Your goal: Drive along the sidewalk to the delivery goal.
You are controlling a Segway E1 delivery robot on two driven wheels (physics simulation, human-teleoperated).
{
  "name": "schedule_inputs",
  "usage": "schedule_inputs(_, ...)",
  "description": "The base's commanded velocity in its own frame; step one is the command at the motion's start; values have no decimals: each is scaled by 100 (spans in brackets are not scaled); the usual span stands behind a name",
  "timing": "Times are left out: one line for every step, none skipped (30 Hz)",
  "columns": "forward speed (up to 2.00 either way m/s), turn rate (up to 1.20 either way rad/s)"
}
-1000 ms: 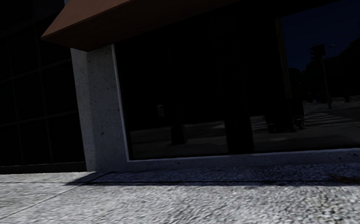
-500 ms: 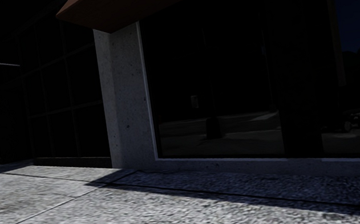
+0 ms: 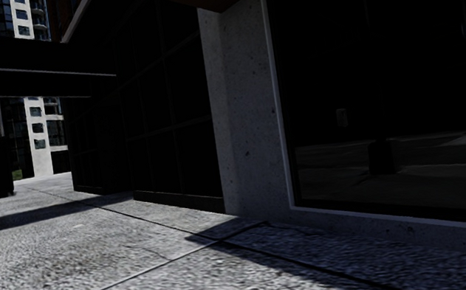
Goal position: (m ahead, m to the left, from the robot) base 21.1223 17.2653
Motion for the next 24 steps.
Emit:
schedule_inputs(125, 69)
schedule_inputs(125, 69)
schedule_inputs(125, 69)
schedule_inputs(125, 69)
schedule_inputs(125, 69)
schedule_inputs(125, 69)
schedule_inputs(125, 69)
schedule_inputs(125, 69)
schedule_inputs(125, 69)
schedule_inputs(125, 69)
schedule_inputs(125, 69)
schedule_inputs(125, 69)
schedule_inputs(125, 69)
schedule_inputs(125, 69)
schedule_inputs(125, 69)
schedule_inputs(125, 69)
schedule_inputs(125, 69)
schedule_inputs(125, 69)
schedule_inputs(125, 69)
schedule_inputs(127, 69)
schedule_inputs(133, 69)
schedule_inputs(149, 69)
schedule_inputs(200, 69)
schedule_inputs(200, 69)
